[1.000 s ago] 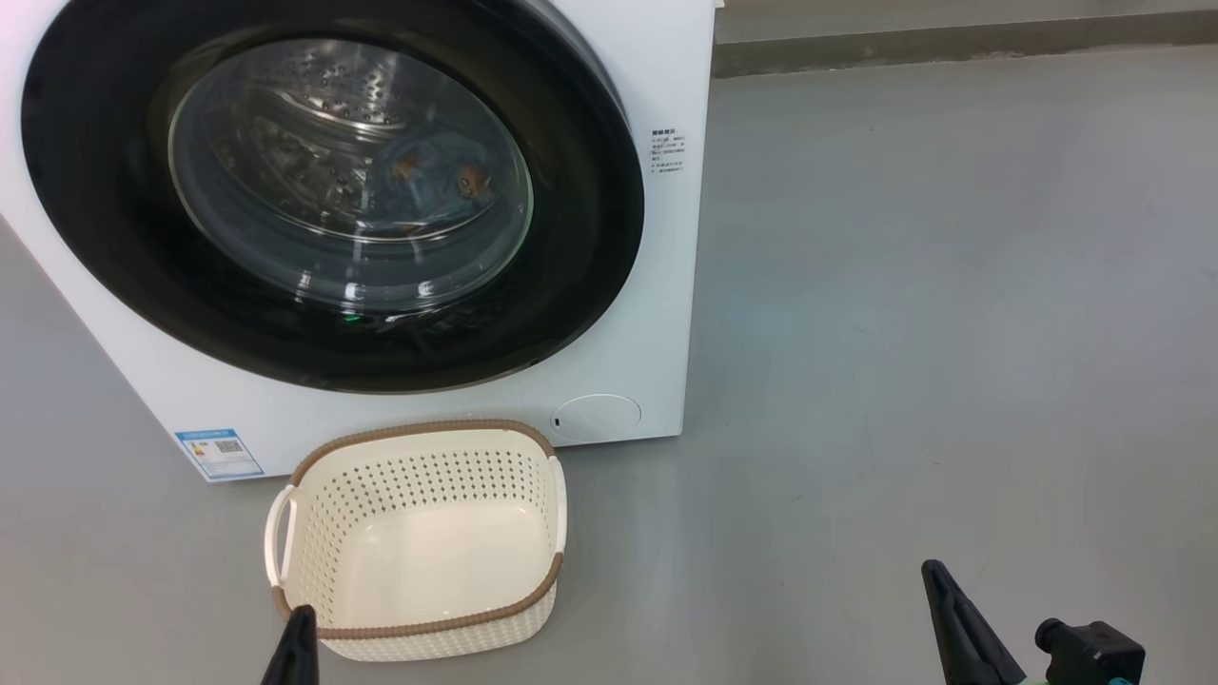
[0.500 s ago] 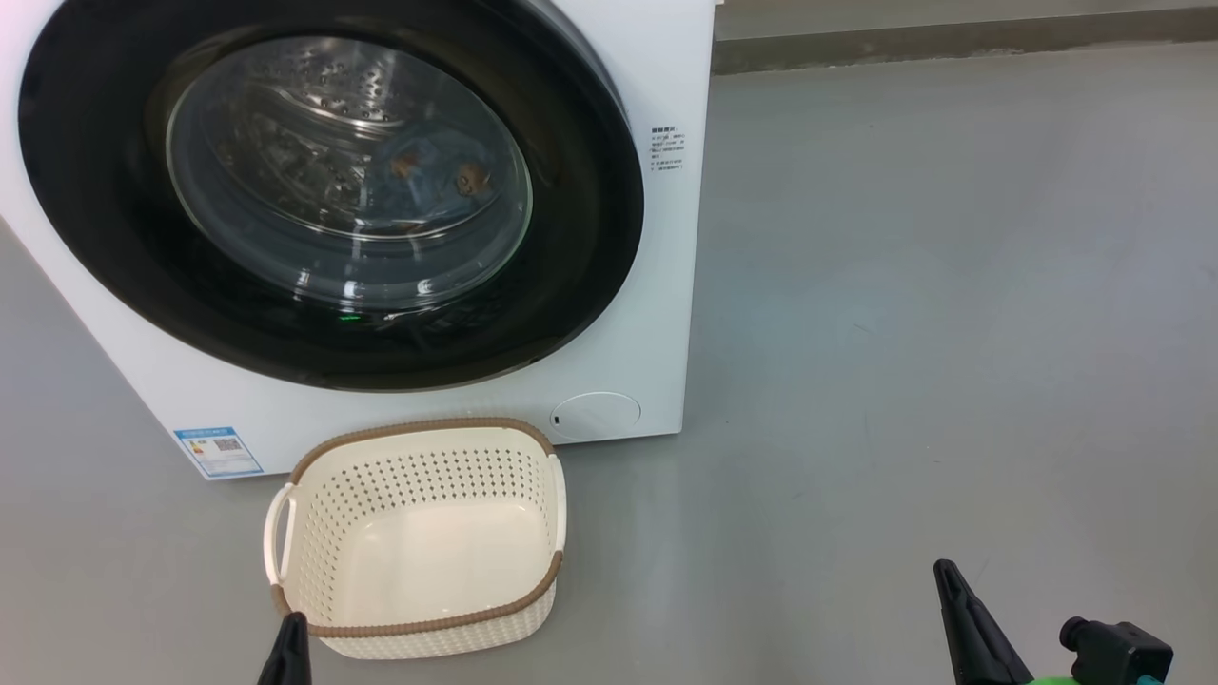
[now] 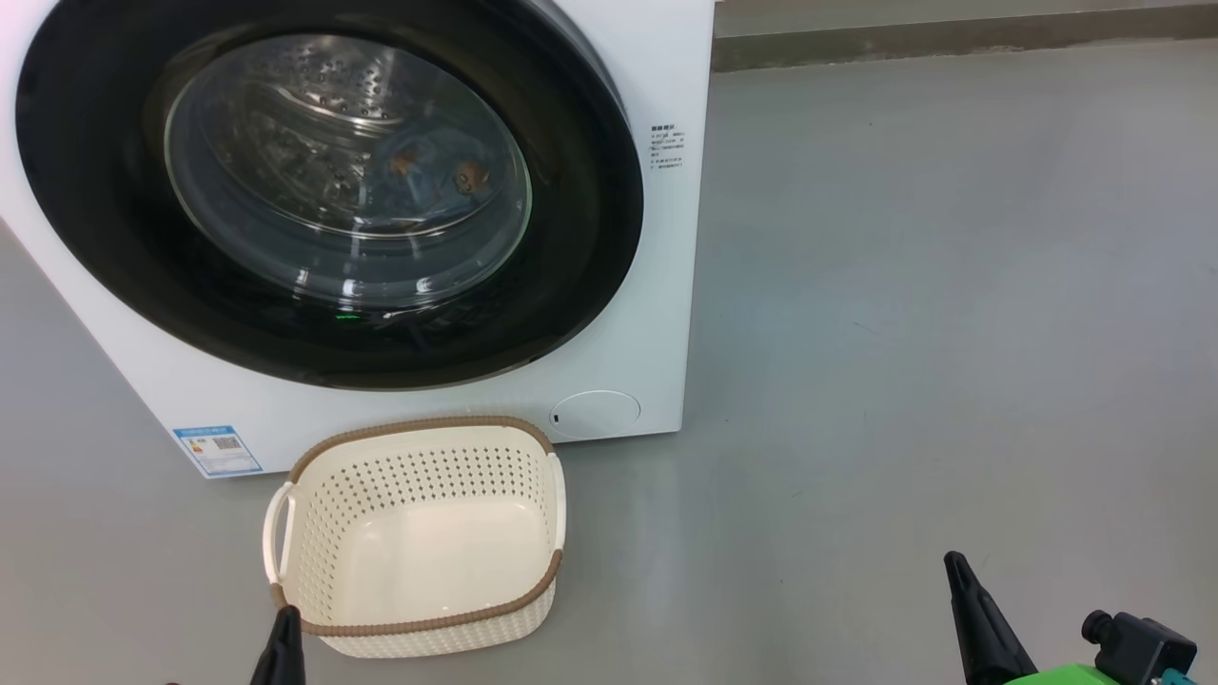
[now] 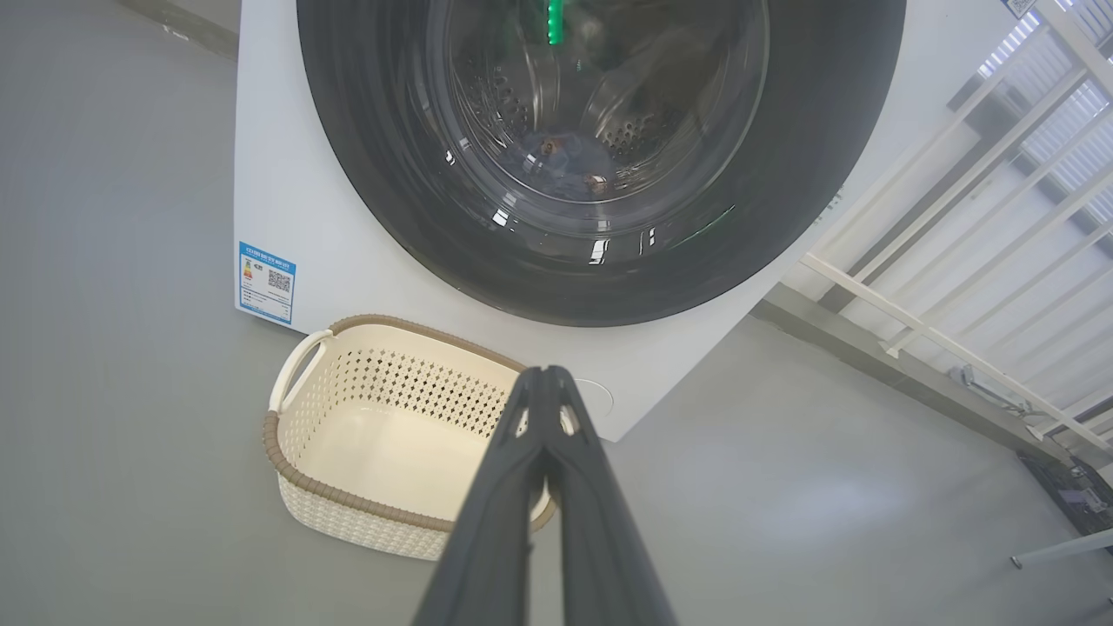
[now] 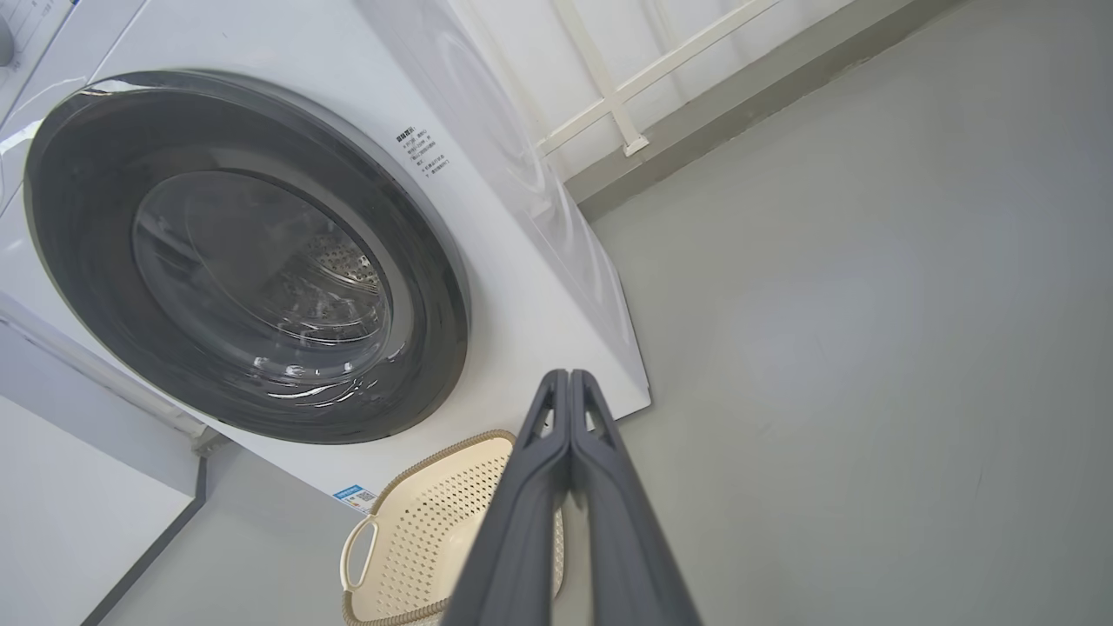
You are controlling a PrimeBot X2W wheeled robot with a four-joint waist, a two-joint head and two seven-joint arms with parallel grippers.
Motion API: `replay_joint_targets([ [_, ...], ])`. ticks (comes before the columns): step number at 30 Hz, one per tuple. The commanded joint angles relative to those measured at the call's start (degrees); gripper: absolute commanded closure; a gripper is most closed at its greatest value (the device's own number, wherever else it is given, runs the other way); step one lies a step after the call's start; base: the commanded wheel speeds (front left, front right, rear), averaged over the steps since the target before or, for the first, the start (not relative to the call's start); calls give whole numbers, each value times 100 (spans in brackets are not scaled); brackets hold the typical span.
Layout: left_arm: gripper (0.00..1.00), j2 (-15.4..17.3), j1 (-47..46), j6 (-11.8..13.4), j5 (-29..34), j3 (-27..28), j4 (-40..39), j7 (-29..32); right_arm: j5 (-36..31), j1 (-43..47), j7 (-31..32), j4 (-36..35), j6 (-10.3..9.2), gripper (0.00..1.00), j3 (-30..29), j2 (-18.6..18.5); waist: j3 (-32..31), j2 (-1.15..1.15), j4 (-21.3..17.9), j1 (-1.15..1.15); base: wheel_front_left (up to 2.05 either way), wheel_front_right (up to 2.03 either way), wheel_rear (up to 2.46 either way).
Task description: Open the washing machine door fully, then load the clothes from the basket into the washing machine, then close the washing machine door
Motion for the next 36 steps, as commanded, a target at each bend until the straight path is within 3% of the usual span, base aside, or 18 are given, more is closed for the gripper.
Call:
replay_joint_targets([
  [1,100,125,-279,-4,-164,70,-92,27,179,-246,48,-119,-9,100,-1,-65,2,0,0,-1,0,0,0],
  [36,100,204,-654,-9,-2481,199,110,577,2386,-514,613,-51,-19,100,-148,-97,45,0,-8,-1,0,0,0],
])
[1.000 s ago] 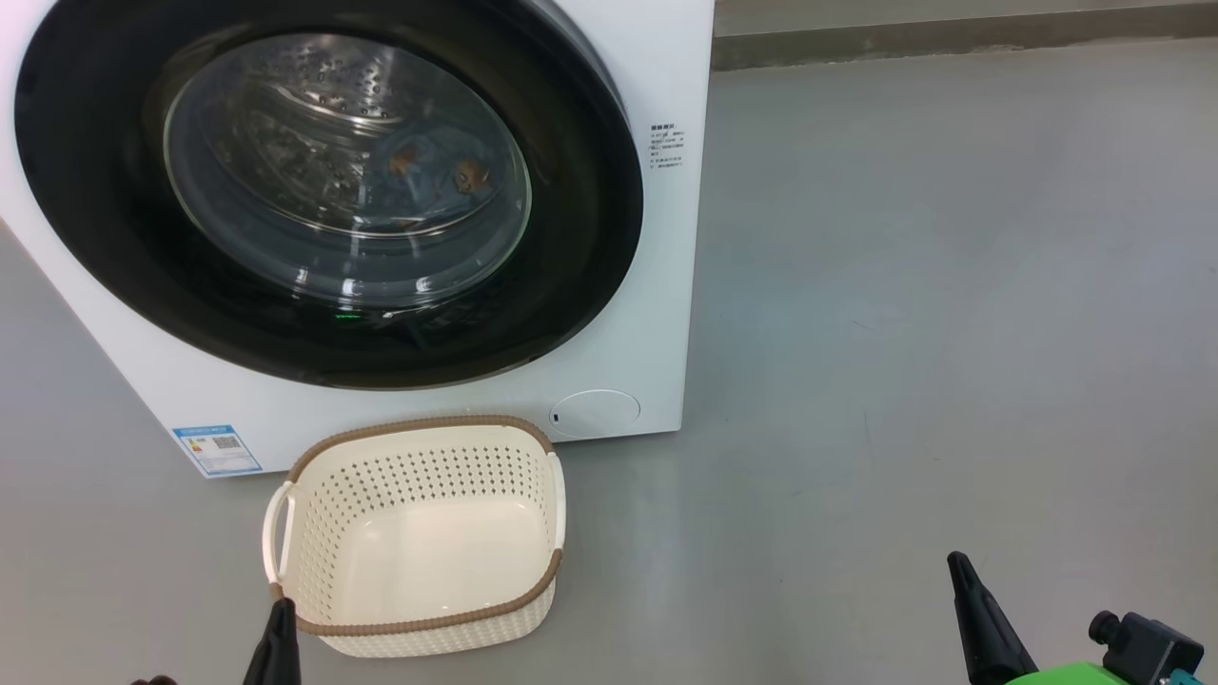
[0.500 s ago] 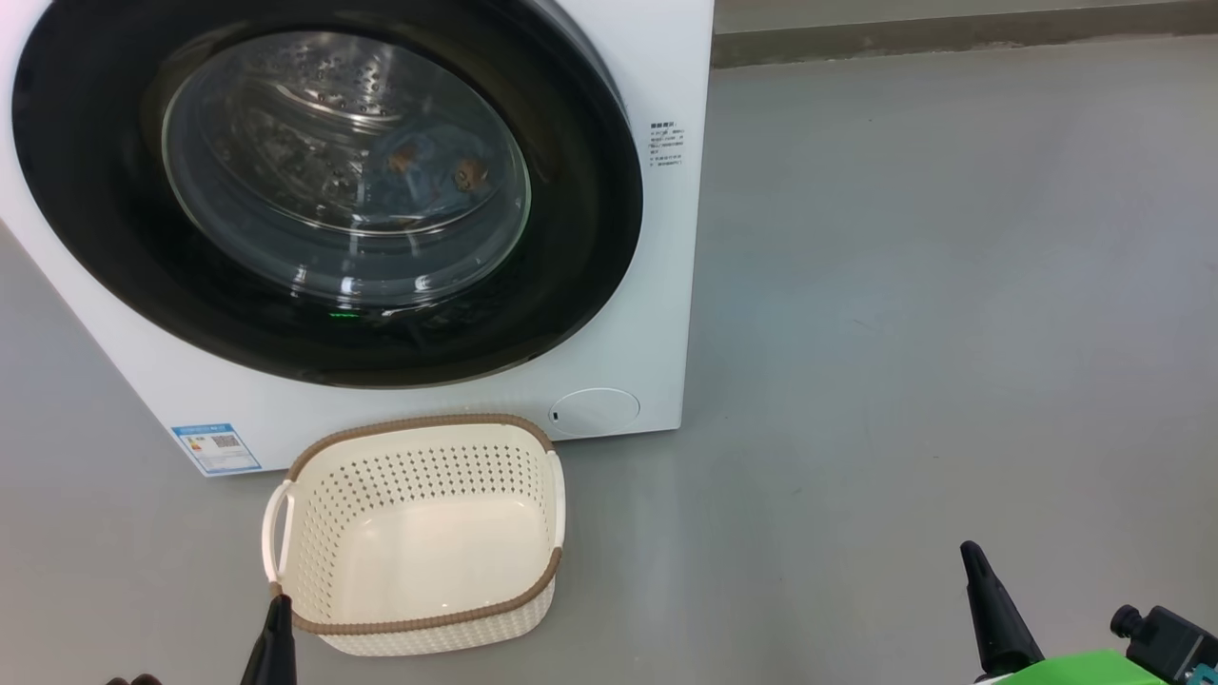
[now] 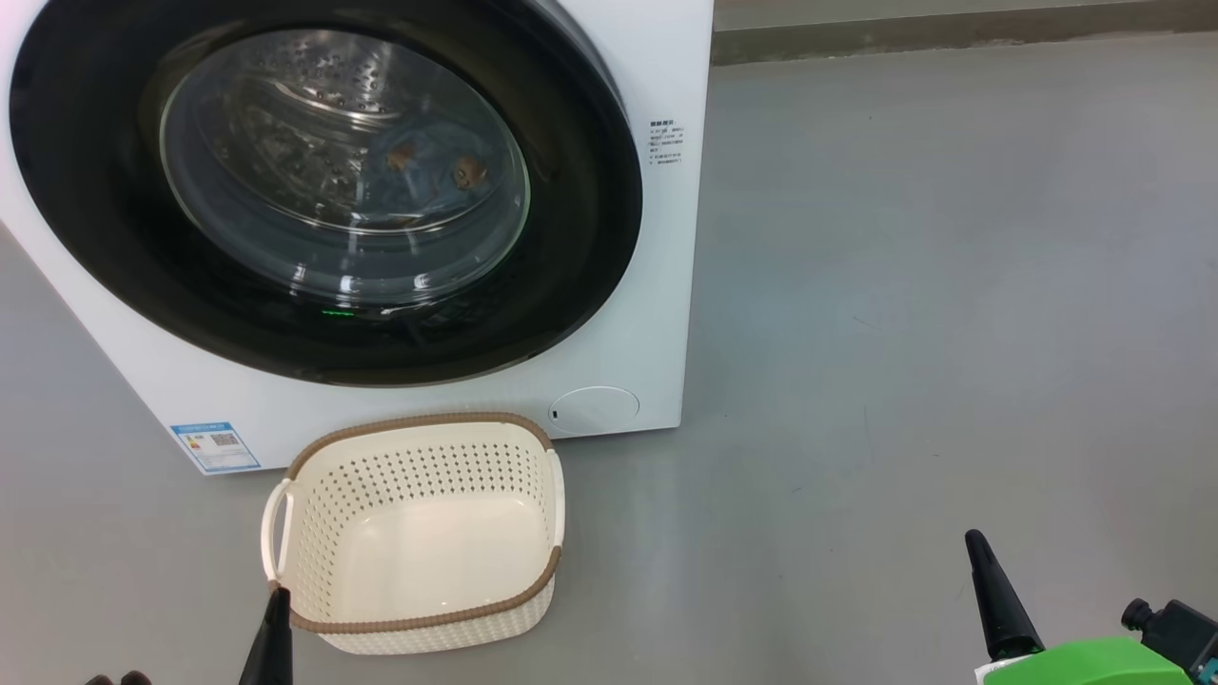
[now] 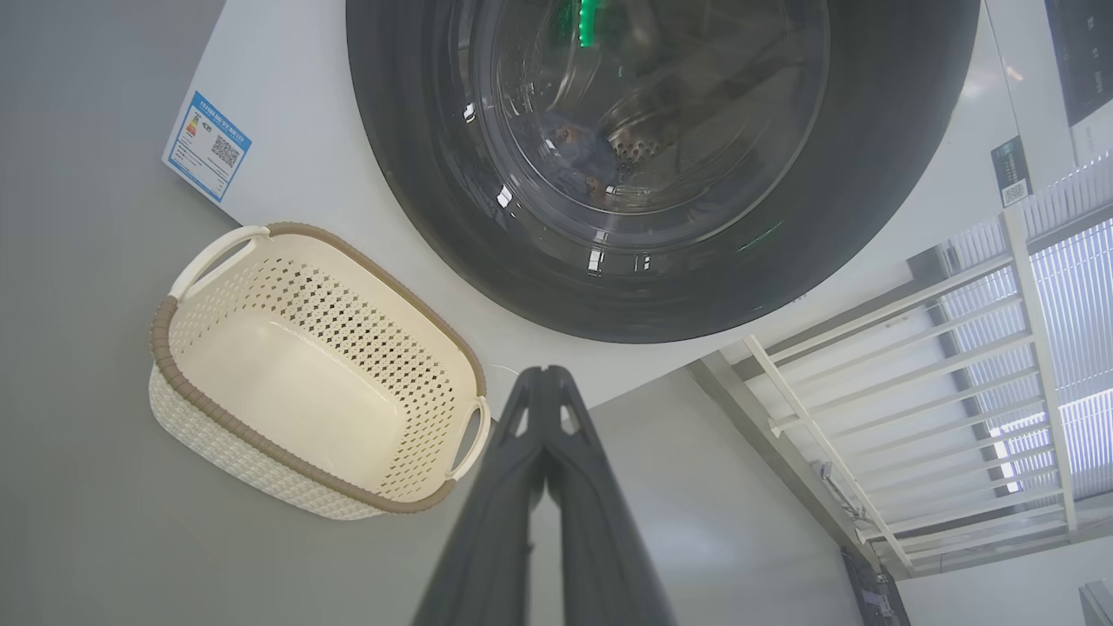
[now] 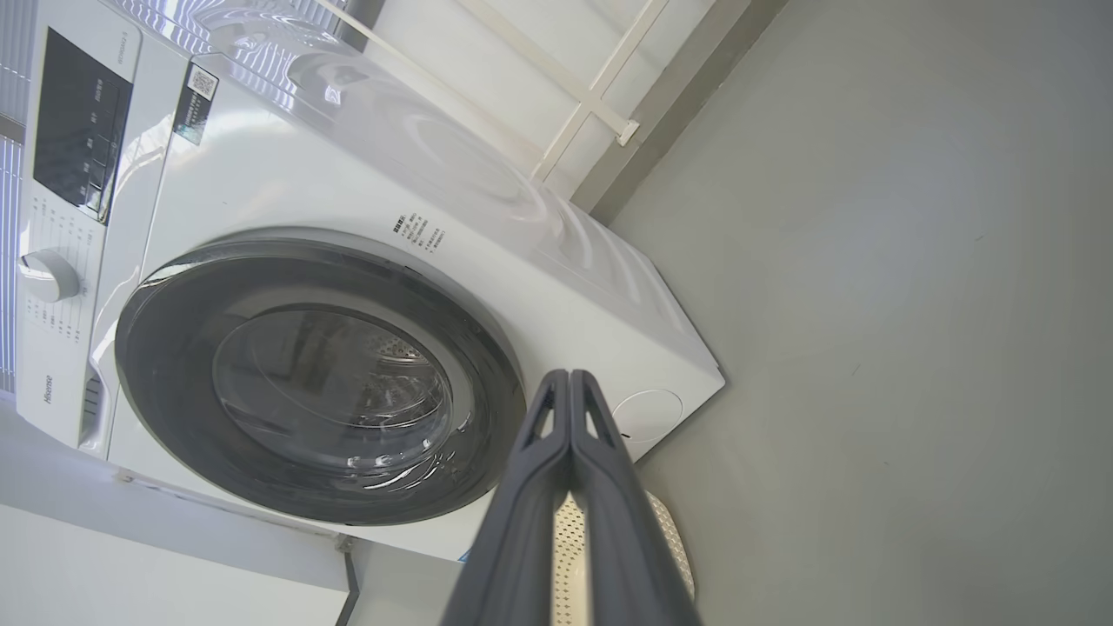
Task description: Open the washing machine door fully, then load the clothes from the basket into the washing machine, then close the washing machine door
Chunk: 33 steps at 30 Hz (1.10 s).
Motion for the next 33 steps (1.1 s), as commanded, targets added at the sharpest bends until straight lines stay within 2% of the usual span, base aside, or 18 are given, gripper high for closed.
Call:
replay_joint_targets([
  [1,100,111,-307,-9,-201,137,-90,35,186,-265,51,-120,-18,100,35,-70,2,0,0,-1,0,0,0],
  [33,100,152,-656,-13,-2278,299,104,572,2171,-512,595,-56,-27,100,-132,-76,41,0,-8,-1,0,0,0],
])
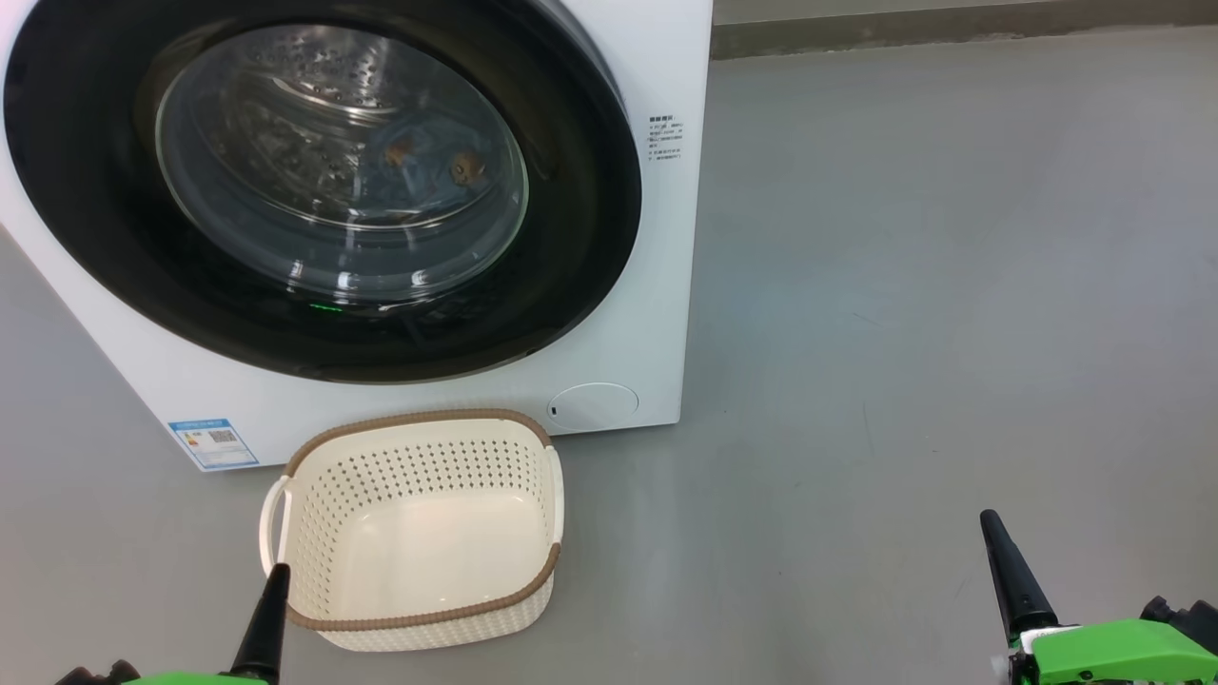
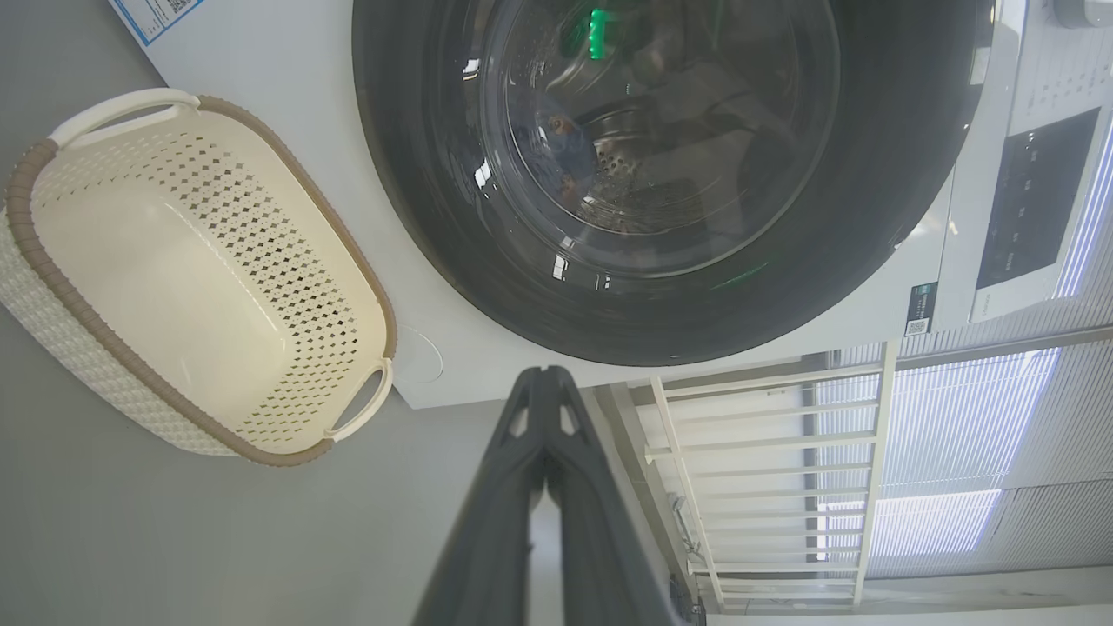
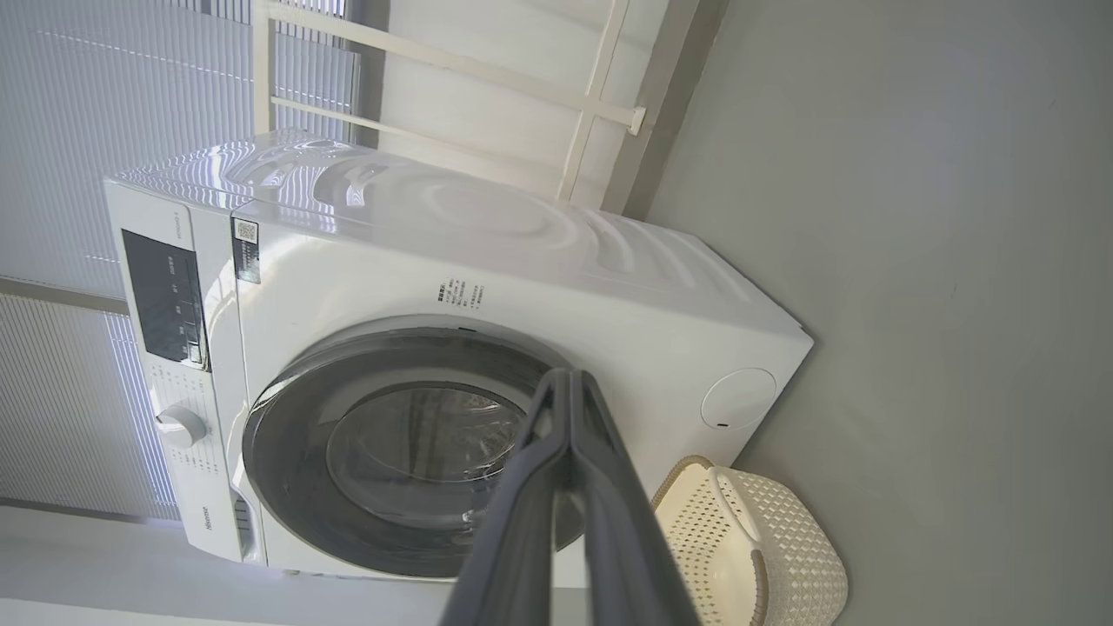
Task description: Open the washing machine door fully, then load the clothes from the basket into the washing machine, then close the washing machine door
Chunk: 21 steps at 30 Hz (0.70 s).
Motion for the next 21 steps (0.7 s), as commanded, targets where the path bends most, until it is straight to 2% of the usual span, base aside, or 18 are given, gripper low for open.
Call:
replay_joint_targets([
  [1,100,117,-322,-14,-216,182,-89,67,236,-302,59,-124,-7,100,59,-57,2,0,0,0,0,0,0],
  [21,100,132,-531,-16,-1443,290,28,396,1411,-450,390,-85,-12,100,-50,-54,26,0,-5,0,0,0,0],
])
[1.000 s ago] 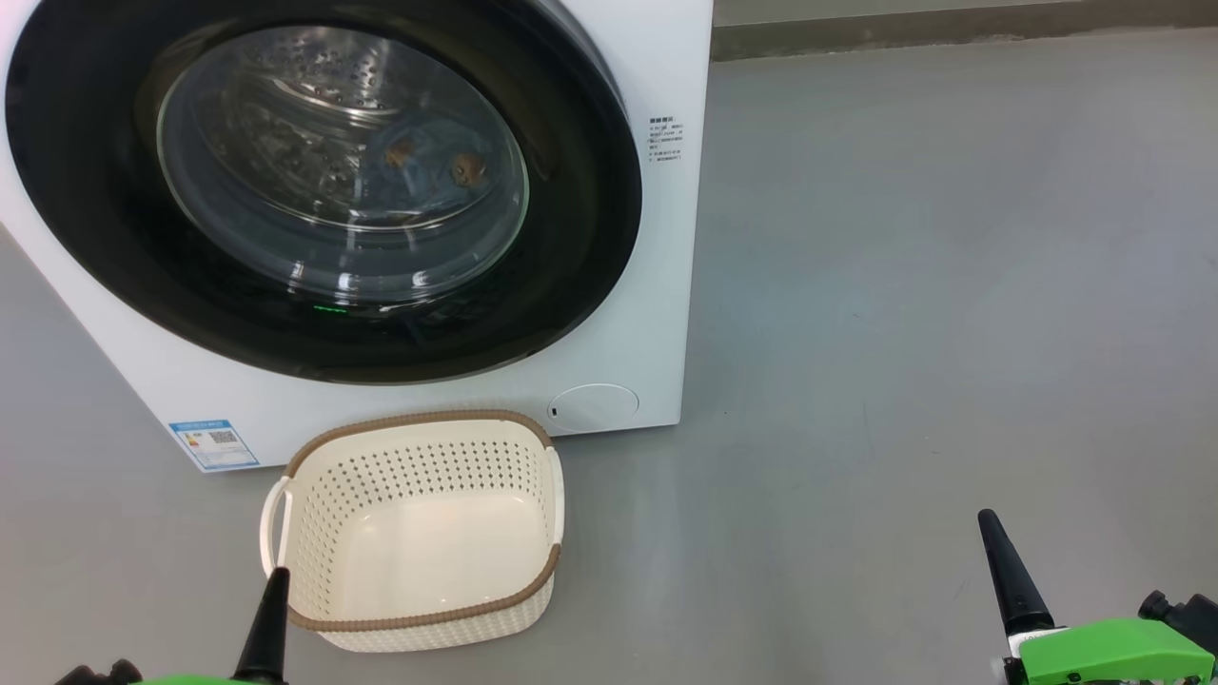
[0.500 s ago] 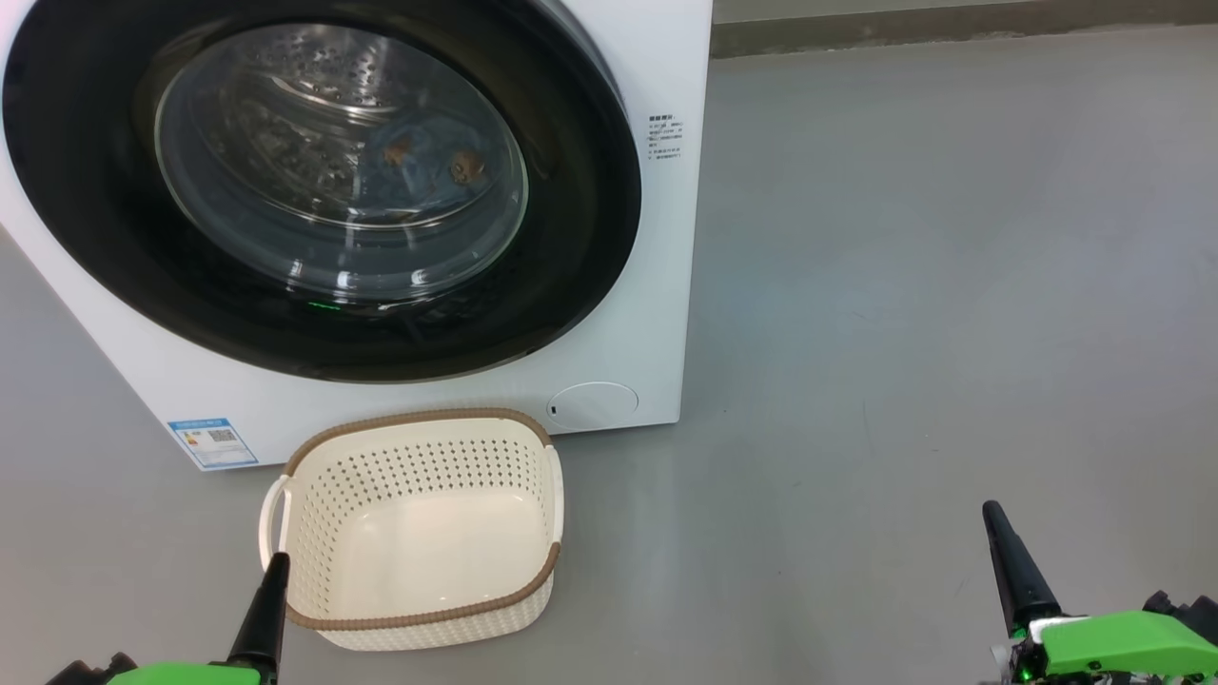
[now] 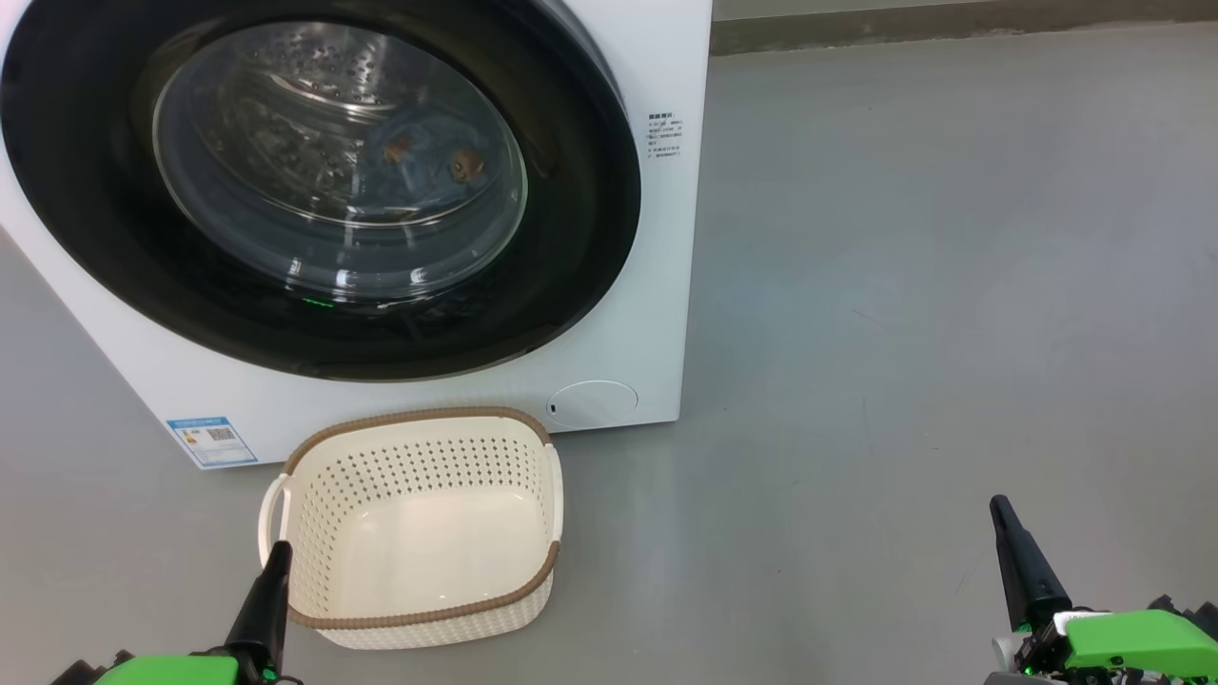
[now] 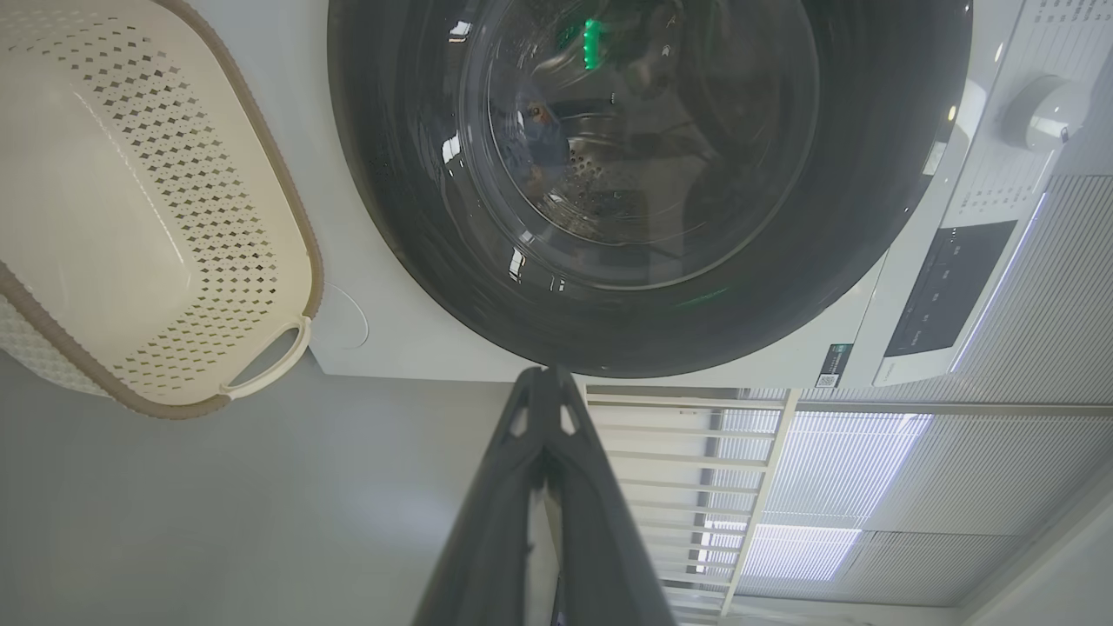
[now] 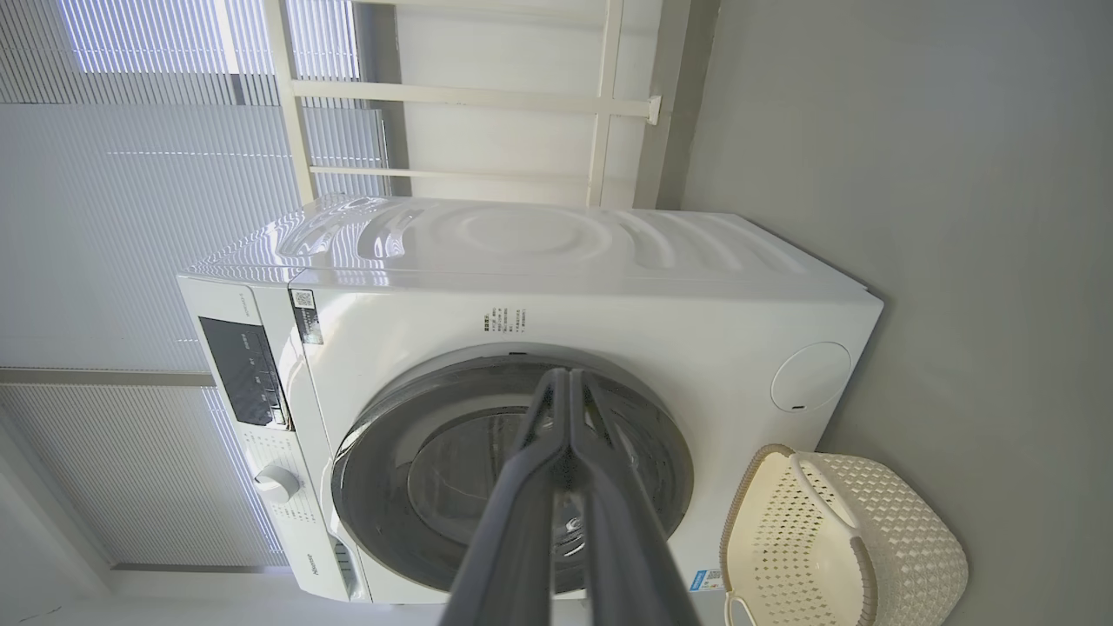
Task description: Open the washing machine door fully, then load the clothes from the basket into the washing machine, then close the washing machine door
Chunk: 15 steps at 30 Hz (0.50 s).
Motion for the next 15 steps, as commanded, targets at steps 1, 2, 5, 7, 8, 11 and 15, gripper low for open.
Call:
replay_joint_targets([
  [1,100,129,-292,-16,-156,207,-90,54,180,-318,53,-131,-7,100,101,-52,1,0,0,0,0,0,0],
  [2,100,129,-303,-16,-221,213,-84,72,241,-326,71,-129,-7,100,96,-52,3,0,0,0,0,0,0],
  [5,100,126,-306,-16,-232,220,-82,81,253,-329,79,-129,-8,100,90,-49,3,0,0,-1,0,0,0],
  [7,100,123,-306,-16,-229,224,-82,84,251,-329,81,-128,-8,100,87,-46,3,0,0,-1,0,0,0],
  [8,100,121,-306,-16,-227,226,-82,86,249,-329,83,-128,-8,100,85,-45,3,0,0,-1,0,0,0],
  [11,100,117,-307,-16,-222,232,-82,90,246,-329,86,-128,-8,100,81,-42,3,0,0,-1,0,0,0],
  [15,100,112,-307,-16,-216,239,-82,97,241,-330,91,-128,-8,100,75,-38,3,0,0,-1,0,0,0],
])
